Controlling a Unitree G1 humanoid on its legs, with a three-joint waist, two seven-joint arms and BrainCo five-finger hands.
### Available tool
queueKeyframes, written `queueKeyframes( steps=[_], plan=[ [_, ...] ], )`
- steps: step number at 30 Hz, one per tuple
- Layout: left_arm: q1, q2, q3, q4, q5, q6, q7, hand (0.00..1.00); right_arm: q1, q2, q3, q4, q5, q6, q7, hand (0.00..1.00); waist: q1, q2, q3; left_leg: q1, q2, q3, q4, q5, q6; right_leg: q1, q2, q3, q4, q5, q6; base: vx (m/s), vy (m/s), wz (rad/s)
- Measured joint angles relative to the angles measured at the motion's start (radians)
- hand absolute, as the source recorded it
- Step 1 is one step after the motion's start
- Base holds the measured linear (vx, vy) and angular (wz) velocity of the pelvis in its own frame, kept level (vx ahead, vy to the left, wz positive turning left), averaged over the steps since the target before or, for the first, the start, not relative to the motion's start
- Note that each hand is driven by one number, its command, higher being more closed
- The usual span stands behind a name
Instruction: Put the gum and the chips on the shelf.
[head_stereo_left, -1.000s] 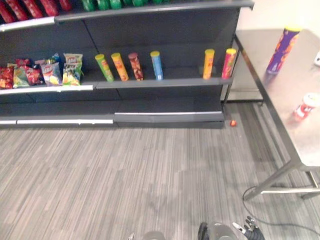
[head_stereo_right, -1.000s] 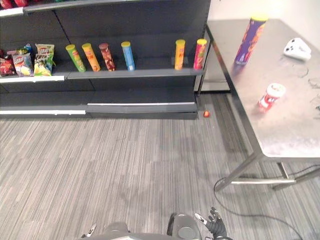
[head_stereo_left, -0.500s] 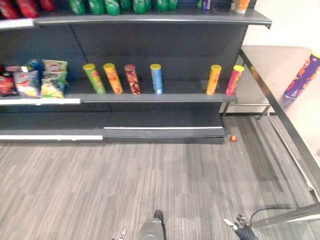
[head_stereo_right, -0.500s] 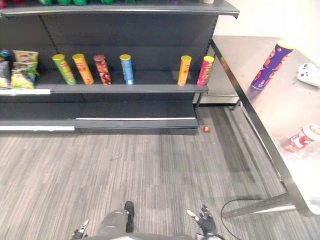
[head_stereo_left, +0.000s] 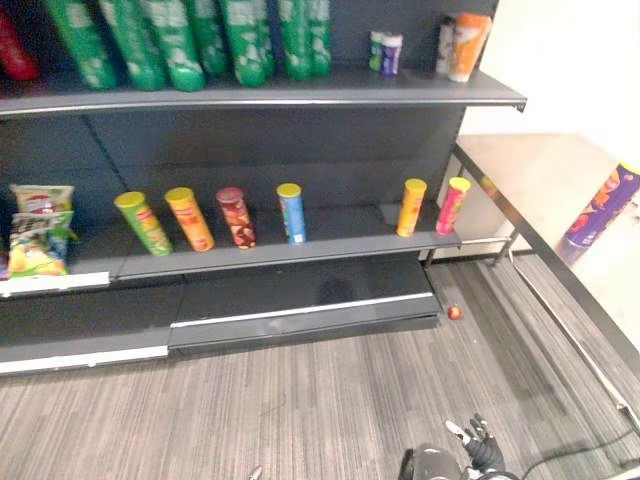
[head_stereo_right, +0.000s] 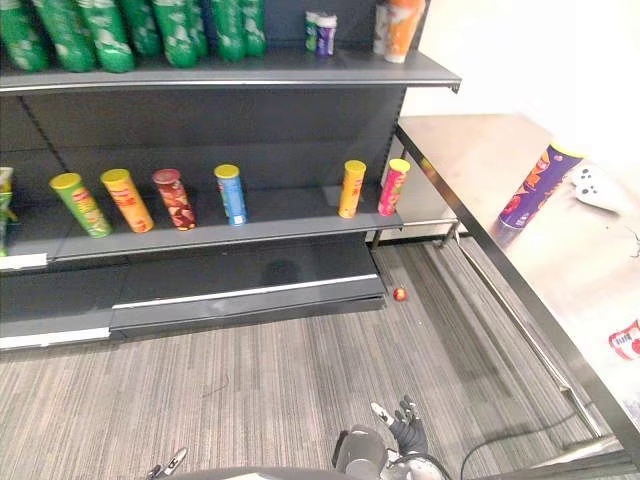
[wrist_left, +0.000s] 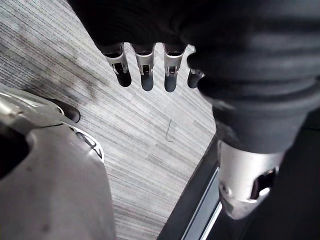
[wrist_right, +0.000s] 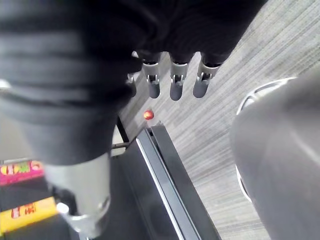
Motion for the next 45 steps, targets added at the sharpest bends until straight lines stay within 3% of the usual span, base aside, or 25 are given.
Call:
queueKeyframes(
  steps=[1, 4, 6, 11, 14, 15, 16, 17, 18, 20, 21, 23, 26, 29, 30, 31, 32, 34, 36, 39, 42, 45],
  plan=[
    [0.001, -0.008, 0.015, -0.001, 0.000, -0.001, -0.006, 0.00, 0.003, -0.006, -0.006, 0.005, -0.019, -0.003, 0.003, 0.00, 0.005, -0.004, 0.004, 0.035, -0.020, -0.004, -0.015, 0.000, -0.001, 0.043, 0.023, -0.062, -0.132, 0.052, -0.101, 0.35, -0.061, -0.90],
    [-0.005, -0.046, 0.012, 0.013, 0.001, -0.004, -0.006, 0.00, -0.012, -0.032, -0.012, 0.001, -0.030, -0.020, 0.020, 0.00, -0.013, 0.051, 0.017, 0.046, 0.006, -0.002, -0.032, -0.002, -0.007, 0.060, 0.093, -0.047, -0.229, 0.049, -0.105, 0.27, -0.069, -0.84],
    [-0.010, -0.051, -0.006, 0.014, 0.002, -0.010, -0.005, 0.00, -0.022, -0.041, -0.019, 0.001, -0.030, -0.017, 0.018, 0.00, -0.020, 0.064, 0.031, 0.059, 0.013, -0.004, -0.037, 0.002, -0.014, 0.070, 0.125, -0.026, -0.263, 0.049, -0.105, 0.23, -0.076, -0.53],
    [-0.013, -0.042, -0.002, 0.009, 0.002, -0.021, 0.017, 0.00, -0.022, -0.040, -0.014, 0.022, -0.034, -0.008, 0.012, 0.00, -0.017, 0.051, 0.033, 0.076, 0.025, -0.005, -0.008, 0.028, -0.055, 0.121, 0.156, -0.016, -0.332, 0.045, -0.098, 0.07, -0.010, -0.13],
    [-0.015, -0.043, 0.029, -0.009, 0.004, -0.016, 0.030, 0.00, -0.019, -0.041, -0.008, 0.026, -0.033, -0.003, 0.005, 0.00, -0.020, 0.037, 0.027, -0.050, 0.049, 0.001, 0.302, 0.035, -0.070, 0.161, 0.153, -0.011, -0.387, 0.024, -0.081, 0.03, -0.036, -0.20],
    [-0.015, -0.052, 0.039, -0.014, 0.004, -0.011, 0.028, 0.00, -0.018, -0.047, 0.006, 0.016, -0.033, 0.002, 0.000, 0.00, -0.018, 0.051, 0.022, -0.136, 0.102, -0.009, 0.477, 0.083, -0.122, 0.194, 0.174, -0.009, -0.441, 0.023, -0.081, 0.13, -0.044, -0.60],
    [-0.007, -0.068, 0.053, -0.018, 0.003, -0.009, 0.023, 0.00, -0.012, -0.058, 0.037, -0.007, -0.034, 0.008, -0.007, 0.00, -0.015, 0.069, 0.015, -0.212, 0.147, -0.009, 0.638, 0.153, -0.120, 0.211, 0.181, -0.008, -0.428, 0.017, -0.093, 0.17, -0.024, -0.72],
    [-0.007, -0.073, 0.069, -0.026, 0.003, -0.009, 0.022, 0.00, -0.008, -0.060, 0.054, -0.017, -0.034, 0.010, -0.008, 0.00, -0.011, 0.067, 0.015, -0.235, 0.159, -0.007, 0.705, 0.203, -0.104, 0.212, 0.179, -0.003, -0.428, 0.018, -0.091, 0.19, 0.006, -0.86],
    [-0.006, -0.084, 0.090, -0.026, -0.001, -0.009, 0.024, 0.00, -0.007, -0.057, 0.067, -0.026, -0.030, 0.016, -0.011, 0.00, -0.009, 0.073, 0.018, -0.268, 0.184, -0.012, 0.796, 0.302, -0.091, 0.233, 0.191, 0.030, -0.429, 0.017, -0.094, 0.17, 0.039, -1.11],
    [-0.005, -0.094, 0.115, -0.028, -0.009, -0.005, 0.021, 0.00, 0.003, -0.041, 0.065, -0.042, -0.025, 0.035, -0.022, 0.00, 0.009, 0.075, 0.011, -0.333, 0.223, -0.035, 0.904, 0.172, -0.051, 0.260, 0.212, 0.114, -0.426, 0.004, -0.103, 0.21, 0.020, -1.20],
    [-0.005, -0.095, 0.118, -0.031, -0.020, -0.004, 0.021, 0.00, 0.004, -0.041, 0.064, -0.041, -0.022, 0.038, -0.027, 0.00, 0.013, 0.072, 0.011, -0.366, 0.223, -0.065, 0.875, 0.102, -0.049, 0.269, 0.212, 0.166, -0.427, 0.002, -0.104, 0.26, 0.016, -1.22],
    [-0.003, -0.108, 0.121, -0.047, -0.050, 0.000, 0.023, 0.00, 0.011, -0.038, 0.065, -0.041, -0.023, 0.041, -0.030, 0.00, 0.025, 0.062, 0.010, -0.388, 0.212, -0.103, 0.735, 0.047, -0.058, 0.277, 0.198, 0.246, -0.425, -0.004, -0.094, 0.21, 0.059, -1.29],
    [0.011, -0.128, 0.147, -0.074, -0.073, -0.001, 0.031, 0.00, 0.018, -0.033, 0.065, -0.044, -0.022, 0.040, -0.032, 0.00, 0.039, 0.053, 0.008, -0.372, 0.183, -0.235, 0.362, 0.047, -0.068, 0.276, 0.181, 0.388, -0.404, -0.028, -0.059, 0.18, 0.161, -1.27],
    [0.019, -0.133, 0.152, -0.085, -0.075, -0.007, 0.033, 0.00, 0.021, -0.030, 0.068, -0.045, -0.018, 0.040, -0.031, 0.00, 0.039, 0.048, 0.006, -0.348, 0.168, -0.296, 0.179, 0.057, -0.082, 0.274, 0.164, 0.480, -0.372, -0.055, -0.026, 0.24, 0.280, -1.06],
    [0.022, -0.137, 0.151, -0.085, -0.075, -0.010, 0.032, 0.00, 0.024, -0.032, 0.067, -0.048, -0.018, 0.039, -0.031, 0.00, 0.038, 0.054, 0.002, -0.328, 0.160, -0.317, 0.106, 0.068, -0.098, 0.273, 0.161, 0.521, -0.350, -0.071, 0.007, 0.32, 0.416, -0.99],
    [0.032, -0.154, 0.150, -0.084, -0.074, -0.013, 0.031, 0.00, 0.035, -0.046, 0.067, -0.054, -0.017, 0.038, -0.031, 0.00, 0.037, 0.083, -0.012, -0.306, 0.170, -0.336, 0.031, 0.082, -0.112, 0.269, 0.178, 0.548, -0.328, -0.089, 0.036, 0.27, 0.384, -1.01],
    [0.032, -0.159, 0.153, -0.083, -0.079, -0.015, 0.032, 0.00, 0.035, -0.049, 0.067, -0.053, -0.018, 0.036, -0.032, 0.00, 0.040, 0.092, -0.021, -0.303, 0.175, -0.345, 0.040, 0.152, -0.155, 0.265, 0.181, 0.569, -0.317, -0.098, 0.050, 0.26, 0.392, -1.03],
    [0.043, -0.120, 0.152, -0.083, -0.074, -0.032, 0.013, 0.00, 0.052, -0.011, 0.073, -0.041, -0.021, 0.038, -0.036, 0.00, 0.047, 0.030, -0.049, -0.275, 0.133, -0.251, 0.058, 0.114, -0.129, 0.260, 0.120, 0.565, -0.310, -0.100, 0.064, 0.24, 0.327, -0.96],
    [0.042, -0.100, 0.152, -0.078, -0.065, -0.044, -0.018, 0.00, 0.063, 0.009, 0.074, -0.040, -0.019, 0.033, -0.050, 0.00, 0.046, 0.005, -0.060, -0.252, 0.108, -0.197, 0.057, 0.087, -0.109, 0.261, 0.084, 0.568, -0.328, -0.091, 0.078, 0.19, 0.264, -0.76],
    [0.015, -0.081, 0.149, -0.034, 0.013, -0.054, -0.051, 0.00, 0.066, 0.019, 0.061, -0.040, -0.010, 0.025, -0.057, 0.00, 0.036, -0.002, -0.067, -0.226, 0.077, -0.136, 0.057, 0.057, -0.080, 0.259, 0.047, 0.567, -0.349, -0.064, 0.115, 0.14, 0.194, -0.56],
    [0.015, -0.079, 0.132, -0.011, 0.013, -0.049, -0.081, 0.00, 0.072, 0.023, 0.021, -0.039, 0.012, 0.013, -0.053, 0.00, 0.037, 0.016, -0.075, -0.199, 0.076, -0.085, 0.038, 0.052, -0.073, 0.240, 0.051, 0.567, -0.351, -0.019, 0.112, 0.10, 0.138, -0.53],
    [0.001, -0.075, 0.123, -0.003, 0.028, -0.042, -0.110, 0.00, 0.069, 0.018, 0.012, -0.040, 0.012, -0.003, -0.050, 0.00, 0.040, 0.031, -0.075, -0.196, 0.116, -0.021, 0.038, 0.053, -0.071, 0.188, 0.073, 0.438, -0.349, 0.065, 0.085, 0.05, 0.064, -0.80]
  ],
)
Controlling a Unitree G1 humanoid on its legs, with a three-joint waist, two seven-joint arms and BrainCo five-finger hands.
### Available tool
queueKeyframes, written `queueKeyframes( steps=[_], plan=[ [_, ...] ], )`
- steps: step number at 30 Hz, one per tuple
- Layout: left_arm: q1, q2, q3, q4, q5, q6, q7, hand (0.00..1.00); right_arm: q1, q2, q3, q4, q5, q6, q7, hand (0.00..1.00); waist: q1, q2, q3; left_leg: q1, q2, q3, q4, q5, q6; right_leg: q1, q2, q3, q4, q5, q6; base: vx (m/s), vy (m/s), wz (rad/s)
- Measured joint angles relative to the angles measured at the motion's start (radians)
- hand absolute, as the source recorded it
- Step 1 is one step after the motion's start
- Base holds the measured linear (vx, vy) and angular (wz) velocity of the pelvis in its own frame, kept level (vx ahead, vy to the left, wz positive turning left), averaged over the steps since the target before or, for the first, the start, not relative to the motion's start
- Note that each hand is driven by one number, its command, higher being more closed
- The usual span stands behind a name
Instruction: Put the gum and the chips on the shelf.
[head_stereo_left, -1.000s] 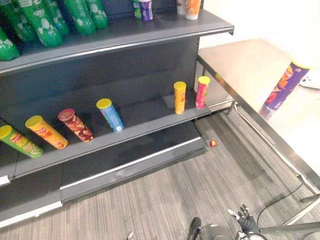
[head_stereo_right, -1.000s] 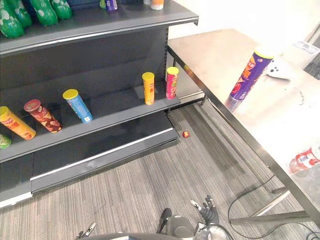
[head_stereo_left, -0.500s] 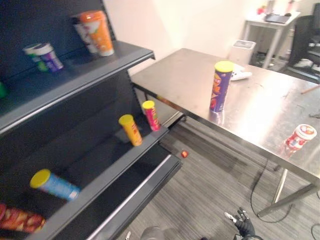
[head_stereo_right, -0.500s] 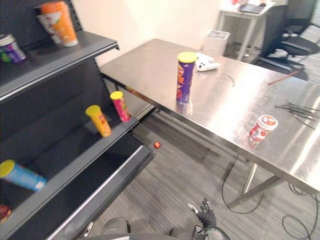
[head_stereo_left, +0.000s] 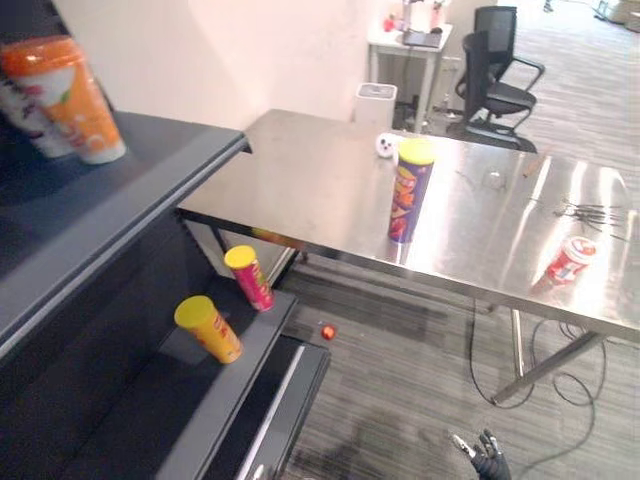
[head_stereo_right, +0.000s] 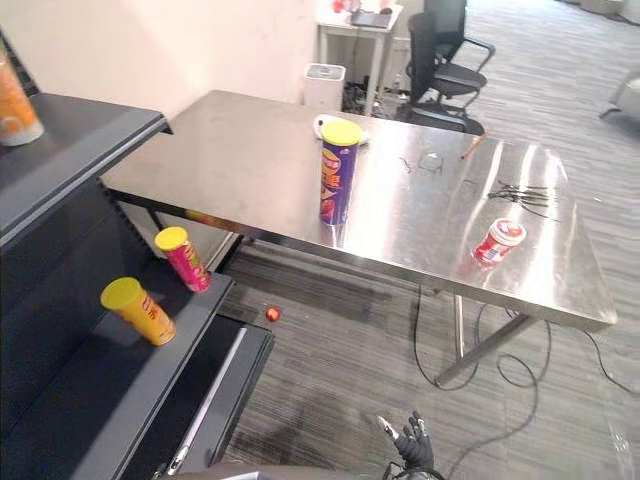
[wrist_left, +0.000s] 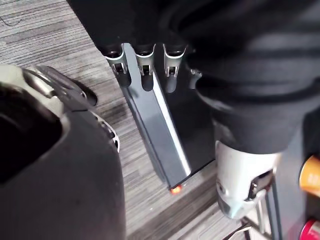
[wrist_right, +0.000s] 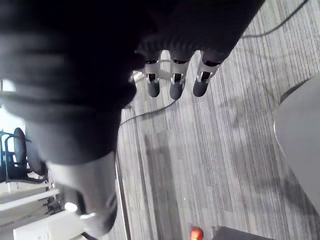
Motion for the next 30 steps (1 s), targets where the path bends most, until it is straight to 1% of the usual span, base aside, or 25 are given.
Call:
queueKeyframes(
  steps=[1, 2, 3, 5, 6, 7, 8, 9, 11, 12, 13, 16, 18, 20, 22, 23, 24, 25, 26, 28, 30],
  plan=[
    [-0.001, 0.001, 0.000, 0.003, 0.010, 0.000, -0.007, 0.00, 0.000, 0.000, -0.006, 0.001, -0.001, -0.006, 0.003, 0.00, 0.004, 0.005, 0.004, 0.014, 0.017, 0.044, -0.001, 0.002, 0.003, -0.007, 0.004, -0.079, -0.008, 0.031, -0.024, 0.01, 0.021, -1.23],
    [0.004, 0.003, -0.001, 0.006, 0.013, 0.000, -0.010, 0.00, -0.003, -0.003, -0.012, 0.009, -0.003, -0.007, 0.012, 0.00, 0.008, 0.010, 0.007, 0.028, 0.025, 0.077, -0.003, 0.004, 0.007, -0.008, -0.001, -0.153, -0.023, 0.044, -0.044, -0.01, -0.006, -1.15],
    [0.006, 0.006, -0.003, 0.007, 0.013, 0.000, -0.010, 0.00, -0.008, -0.004, -0.018, 0.018, -0.006, -0.007, 0.018, 0.00, 0.007, 0.008, 0.006, 0.033, 0.022, 0.083, -0.004, 0.004, 0.007, -0.007, -0.003, -0.185, -0.032, 0.047, -0.048, -0.03, -0.038, -1.08],
    [0.004, 0.041, -0.073, 0.009, 0.016, 0.002, -0.009, 0.00, -0.026, -0.003, -0.026, 0.051, -0.010, -0.008, 0.023, 0.00, 0.007, -0.001, 0.006, 0.047, -0.002, 0.088, -0.005, 0.004, 0.007, 0.007, -0.013, -0.224, -0.106, 0.053, -0.040, -0.06, -0.052, -0.91],
    [0.003, 0.049, -0.092, 0.009, 0.016, 0.003, -0.008, 0.00, -0.030, -0.005, -0.026, 0.058, -0.010, -0.008, 0.022, 0.00, 0.008, -0.002, 0.006, 0.046, -0.007, 0.085, -0.005, 0.004, 0.007, 0.008, -0.015, -0.225, -0.127, 0.056, -0.034, -0.10, -0.075, -0.69],
    [-0.004, 0.058, -0.117, 0.010, 0.015, 0.014, -0.006, 0.00, -0.041, -0.010, -0.026, 0.064, -0.010, -0.008, 0.022, 0.00, 0.006, -0.003, 0.013, 0.045, -0.014, 0.061, -0.005, 0.004, 0.007, 0.012, -0.015, -0.225, -0.156, 0.068, -0.016, -0.10, -0.056, -0.43],
    [-0.007, 0.062, -0.129, 0.010, 0.015, 0.020, -0.004, 0.00, -0.045, -0.011, -0.027, 0.066, -0.009, -0.008, 0.021, 0.00, 0.003, 0.000, 0.019, 0.045, -0.020, 0.051, -0.006, 0.004, 0.006, 0.013, -0.014, -0.223, -0.163, 0.070, -0.012, -0.13, -0.043, -0.28],
    [-0.008, 0.066, -0.148, 0.009, 0.015, 0.024, 0.003, 0.00, -0.053, -0.018, -0.028, 0.069, -0.008, -0.008, 0.020, 0.00, -0.005, -0.006, 0.033, 0.046, -0.019, 0.034, -0.012, 0.003, 0.005, 0.016, -0.009, -0.225, -0.180, 0.071, -0.011, -0.17, -0.032, -0.02],
    [-0.008, 0.066, -0.170, 0.003, 0.012, 0.024, 0.016, 0.00, -0.055, -0.022, -0.028, 0.079, -0.008, -0.005, 0.018, 0.00, -0.002, 0.001, 0.033, 0.058, -0.013, 0.021, -0.040, -0.004, -0.001, 0.028, 0.000, -0.234, -0.205, 0.080, -0.007, -0.15, -0.029, 0.09],
    [-0.007, 0.067, -0.170, -0.004, 0.011, 0.025, 0.019, 0.00, -0.055, -0.023, -0.026, 0.083, -0.007, -0.002, 0.015, 0.00, 0.000, -0.004, 0.033, 0.060, -0.013, 0.012, -0.052, -0.003, -0.002, 0.043, 0.003, -0.245, -0.234, 0.082, -0.006, -0.10, -0.027, 0.06],
    [-0.005, 0.067, -0.169, -0.008, 0.009, 0.024, 0.021, 0.00, -0.055, -0.021, -0.024, 0.084, -0.006, 0.000, 0.009, 0.00, 0.004, -0.008, 0.033, 0.059, -0.009, 0.011, -0.058, -0.007, -0.011, 0.056, 0.010, -0.255, -0.263, 0.082, -0.006, -0.10, -0.035, -0.01],
    [-0.004, 0.070, -0.169, -0.015, 0.014, 0.027, 0.028, 0.00, -0.055, -0.020, -0.016, 0.086, 0.012, 0.008, -0.008, 0.00, 0.007, -0.014, 0.032, 0.047, -0.007, 0.009, -0.069, -0.013, -0.015, 0.058, 0.022, -0.255, -0.313, 0.082, -0.006, -0.06, -0.030, -0.29],
    [-0.005, 0.074, -0.170, -0.016, 0.014, 0.034, 0.035, 0.00, -0.056, -0.020, -0.016, 0.086, 0.014, 0.010, -0.019, 0.00, 0.007, -0.016, 0.034, 0.043, -0.008, 0.009, -0.070, -0.015, -0.017, 0.053, 0.023, -0.256, -0.316, 0.083, -0.008, 0.01, 0.010, -0.20],
    [-0.004, 0.084, -0.178, -0.015, 0.015, 0.041, 0.047, 0.00, -0.051, -0.020, -0.021, 0.086, 0.020, 0.012, -0.049, 0.00, 0.001, -0.025, 0.034, 0.046, -0.015, -0.005, -0.071, -0.016, -0.019, 0.056, 0.019, -0.259, -0.316, 0.109, -0.011, 0.05, 0.018, 0.09],
    [-0.006, 0.098, -0.207, -0.021, 0.020, 0.043, 0.060, 0.00, -0.042, -0.023, -0.027, 0.088, 0.040, 0.017, -0.086, 0.00, 0.001, -0.028, 0.031, 0.047, -0.027, -0.022, -0.073, -0.017, -0.022, 0.058, 0.015, -0.262, -0.316, 0.159, -0.010, 0.09, 0.029, 0.23],
    [-0.005, 0.098, -0.208, -0.024, 0.022, 0.042, 0.060, 0.00, -0.043, -0.025, -0.027, 0.088, 0.042, 0.017, -0.095, 0.00, 0.002, -0.026, 0.030, 0.049, -0.027, -0.024, -0.072, -0.013, -0.015, 0.057, 0.016, -0.261, -0.316, 0.159, -0.011, 0.15, 0.035, 0.09],
    [-0.006, 0.098, -0.208, -0.025, 0.022, 0.043, 0.061, 0.00, -0.046, -0.025, -0.027, 0.088, 0.042, 0.017, -0.108, 0.00, 0.001, -0.019, 0.026, 0.049, -0.027, -0.028, -0.070, -0.010, -0.012, 0.056, 0.018, -0.261, -0.313, 0.163, -0.012, 0.16, 0.021, -0.05],
    [-0.006, 0.098, -0.208, -0.026, 0.022, 0.044, 0.061, 0.00, -0.049, -0.024, -0.030, 0.086, 0.043, 0.015, -0.135, 0.00, 0.001, -0.018, 0.026, 0.050, -0.027, -0.050, -0.070, -0.011, -0.012, 0.058, 0.020, -0.261, -0.312, 0.164, -0.012, 0.16, 0.020, -0.07],
    [-0.006, 0.099, -0.208, -0.026, 0.022, 0.044, 0.061, 0.00, -0.049, -0.024, -0.037, 0.082, 0.044, 0.011, -0.144, 0.00, 0.001, -0.018, 0.026, 0.051, -0.028, -0.052, -0.070, -0.011, -0.012, 0.059, 0.020, -0.261, -0.312, 0.164, -0.012, 0.14, 0.024, -0.11],
    [-0.005, 0.099, -0.206, -0.026, 0.023, 0.046, 0.061, 0.00, -0.048, -0.024, -0.089, 0.041, 0.053, -0.005, -0.191, 0.00, 0.000, -0.015, 0.030, 0.067, -0.035, -0.068, -0.071, -0.011, -0.012, 0.073, 0.016, -0.261, -0.313, 0.164, -0.012, 0.10, 0.040, -0.09],
    [-0.004, 0.099, -0.205, -0.029, 0.024, 0.050, 0.061, 0.00, -0.043, -0.025, -0.145, -0.057, 0.053, -0.015, -0.237, 0.00, 0.000, -0.015, 0.033, 0.076, -0.043, -0.073, -0.071, -0.011, -0.011, 0.078, 0.008, -0.261, -0.313, 0.164, -0.012, 0.06, 0.055, -0.10]
  ],
)
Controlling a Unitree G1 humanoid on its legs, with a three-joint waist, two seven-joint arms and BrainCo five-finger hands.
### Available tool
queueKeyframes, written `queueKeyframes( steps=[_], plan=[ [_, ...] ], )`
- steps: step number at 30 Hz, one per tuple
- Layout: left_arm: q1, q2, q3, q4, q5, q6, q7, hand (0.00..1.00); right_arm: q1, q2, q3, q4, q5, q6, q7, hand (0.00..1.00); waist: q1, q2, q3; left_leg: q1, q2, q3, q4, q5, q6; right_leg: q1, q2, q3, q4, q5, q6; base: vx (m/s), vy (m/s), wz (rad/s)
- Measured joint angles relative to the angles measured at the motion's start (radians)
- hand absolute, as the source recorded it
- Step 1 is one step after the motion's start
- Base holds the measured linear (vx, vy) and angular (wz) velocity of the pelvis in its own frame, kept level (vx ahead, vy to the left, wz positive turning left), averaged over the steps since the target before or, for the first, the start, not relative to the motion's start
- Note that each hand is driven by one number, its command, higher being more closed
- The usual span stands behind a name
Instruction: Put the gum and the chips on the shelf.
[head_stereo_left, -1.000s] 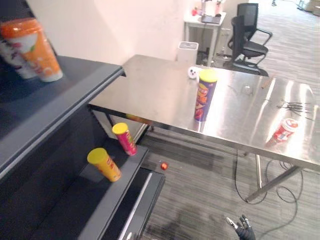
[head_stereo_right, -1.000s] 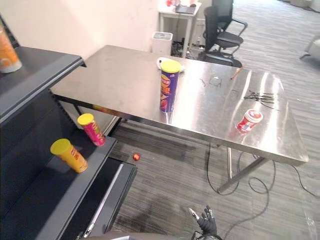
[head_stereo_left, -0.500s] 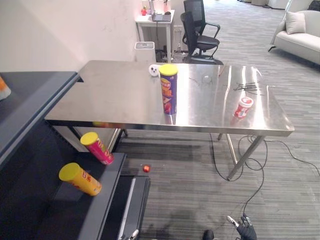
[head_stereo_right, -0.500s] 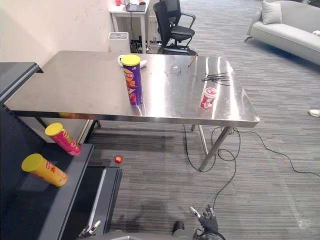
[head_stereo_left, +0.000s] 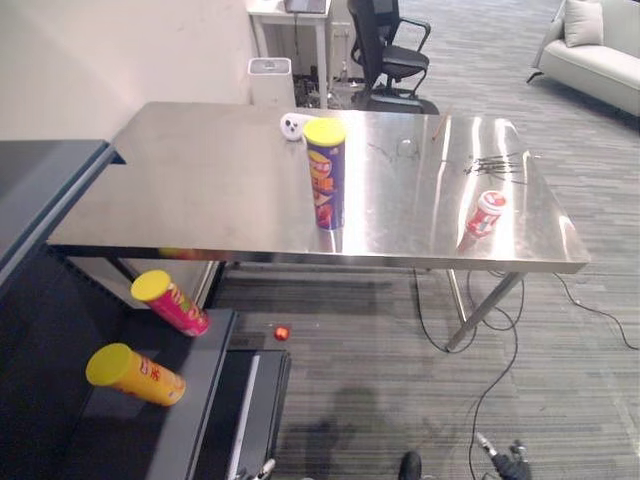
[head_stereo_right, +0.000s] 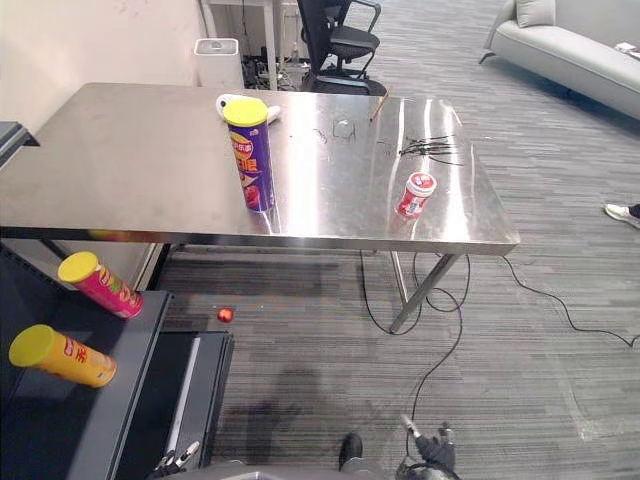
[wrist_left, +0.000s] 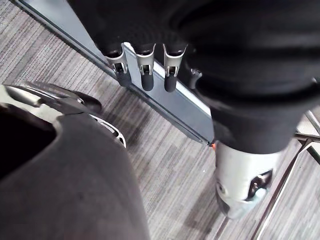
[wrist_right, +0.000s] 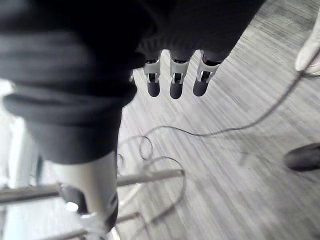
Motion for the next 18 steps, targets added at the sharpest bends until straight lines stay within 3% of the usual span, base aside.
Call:
queueKeyframes(
  steps=[7, 10, 16, 18],
  plan=[
    [0.021, 0.001, 0.012, -0.057, 0.026, 0.007, 0.000, 0.00, -0.015, -0.025, -0.113, -0.433, -0.016, -0.042, -0.155, 0.00, 0.001, -0.019, 0.016, 0.000, -0.022, -0.006, -0.014, -0.017, 0.026, -0.008, -0.023, -0.004, 0.000, 0.006, 0.009, -0.04, 0.034, 0.01],
    [0.033, 0.001, 0.016, -0.083, 0.027, 0.010, 0.002, 0.00, -0.017, -0.024, -0.120, -0.570, -0.057, -0.050, -0.189, 0.00, 0.001, -0.020, 0.016, -0.009, -0.025, -0.005, -0.015, -0.019, 0.029, -0.014, -0.029, -0.002, 0.000, 0.007, 0.012, -0.08, -0.004, -0.02],
    [0.041, 0.002, 0.016, -0.097, 0.028, 0.020, 0.018, 0.00, -0.019, -0.049, -0.125, -0.847, -0.215, -0.052, -0.205, 0.00, -0.004, -0.014, 0.017, -0.031, -0.025, -0.001, -0.008, -0.020, 0.030, -0.046, -0.024, 0.009, 0.000, 0.014, 0.021, -0.03, -0.016, -0.06],
    [0.041, 0.002, 0.016, -0.107, 0.028, 0.029, 0.027, 0.00, -0.031, -0.071, -0.125, -0.888, -0.220, -0.050, -0.205, 0.00, -0.003, -0.013, 0.018, -0.035, -0.025, -0.001, -0.008, -0.020, 0.030, -0.051, -0.023, 0.009, 0.000, 0.014, 0.021, 0.00, 0.000, 0.00]
  ],
)
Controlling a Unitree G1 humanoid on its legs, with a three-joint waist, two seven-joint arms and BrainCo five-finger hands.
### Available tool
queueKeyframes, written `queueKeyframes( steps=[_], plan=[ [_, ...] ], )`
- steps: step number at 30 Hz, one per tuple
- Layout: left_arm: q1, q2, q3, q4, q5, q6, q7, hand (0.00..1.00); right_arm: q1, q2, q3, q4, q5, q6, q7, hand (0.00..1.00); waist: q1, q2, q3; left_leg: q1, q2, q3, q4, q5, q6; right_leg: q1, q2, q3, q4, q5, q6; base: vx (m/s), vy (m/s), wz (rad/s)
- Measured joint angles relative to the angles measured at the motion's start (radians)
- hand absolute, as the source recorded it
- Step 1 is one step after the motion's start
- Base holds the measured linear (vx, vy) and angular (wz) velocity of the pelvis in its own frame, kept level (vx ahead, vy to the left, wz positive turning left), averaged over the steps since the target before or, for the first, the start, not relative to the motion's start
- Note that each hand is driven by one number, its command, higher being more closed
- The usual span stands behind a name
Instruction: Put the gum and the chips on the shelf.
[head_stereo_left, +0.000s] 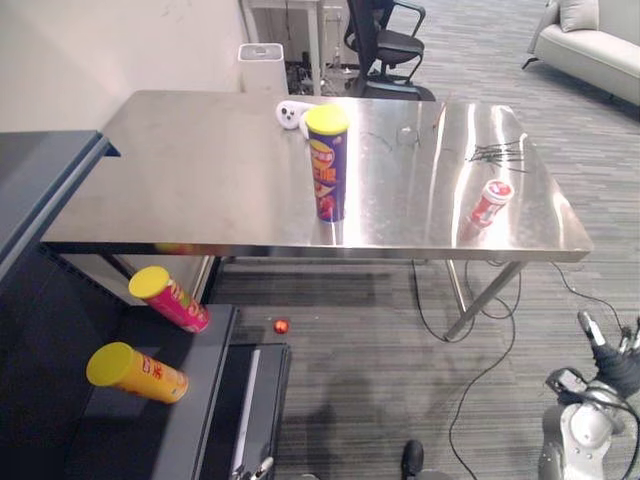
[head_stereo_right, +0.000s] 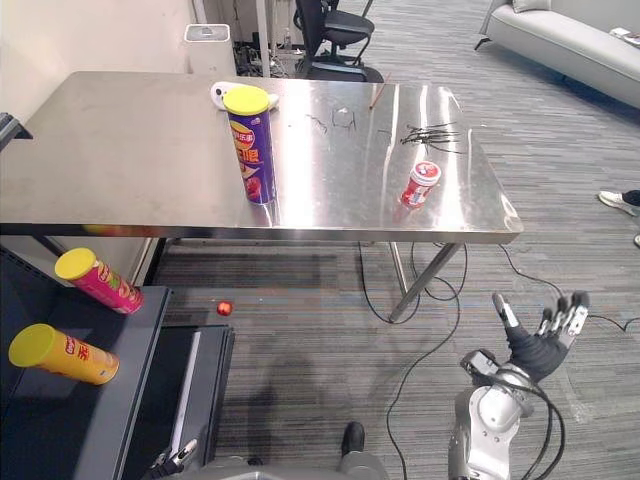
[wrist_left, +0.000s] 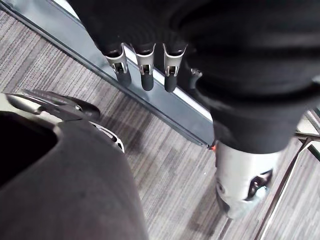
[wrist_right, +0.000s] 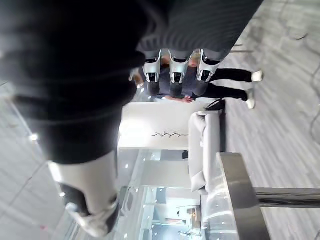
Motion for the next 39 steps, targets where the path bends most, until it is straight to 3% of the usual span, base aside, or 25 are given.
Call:
queueKeyframes(
  steps=[5, 12, 18, 27, 39],
  plan=[
    [0.002, 0.000, 0.000, -0.015, 0.000, 0.010, 0.012, 0.00, -0.037, -0.045, 0.001, -0.061, 0.000, 0.019, 0.006, 0.00, 0.000, 0.001, 0.002, -0.017, -0.002, -0.017, 0.011, 0.000, 0.000, -0.009, -0.001, -0.001, 0.000, 0.000, 0.000, 0.00, -0.006, 0.02],
    [0.001, 0.000, -0.001, -0.020, 0.001, 0.022, 0.012, 0.00, -0.072, -0.116, 0.040, -0.081, 0.002, 0.109, 0.093, 0.00, -0.001, 0.007, 0.012, -0.030, -0.005, -0.036, 0.023, -0.003, 0.004, -0.008, -0.007, -0.014, 0.000, 0.000, 0.000, -0.02, -0.009, 0.05],
    [0.000, 0.002, -0.025, -0.049, 0.000, 0.022, 0.013, 0.00, -0.183, -0.193, 0.055, 0.000, 0.006, 0.129, 0.100, 0.00, 0.002, 0.021, 0.047, -0.055, -0.008, -0.062, 0.049, -0.007, 0.009, -0.008, -0.017, -0.035, 0.001, 0.004, 0.003, -0.05, -0.016, 0.12],
    [-0.001, 0.000, -0.026, -0.066, -0.008, 0.022, 0.012, 0.00, -0.311, -0.215, 0.129, 0.127, 0.052, 0.174, 0.138, 0.00, 0.015, 0.034, 0.080, -0.070, -0.013, -0.087, 0.055, -0.006, 0.010, -0.007, -0.021, -0.058, 0.001, 0.004, 0.003, -0.01, -0.009, 0.08],
    [0.002, -0.005, -0.039, -0.080, -0.011, 0.021, 0.010, 0.00, -0.472, -0.292, 0.129, 0.298, 0.091, 0.176, 0.125, 0.00, 0.030, 0.052, 0.140, -0.087, -0.028, -0.130, 0.074, -0.005, 0.011, 0.003, -0.033, -0.093, 0.006, 0.004, 0.003, -0.02, -0.007, 0.09]
  ],
)
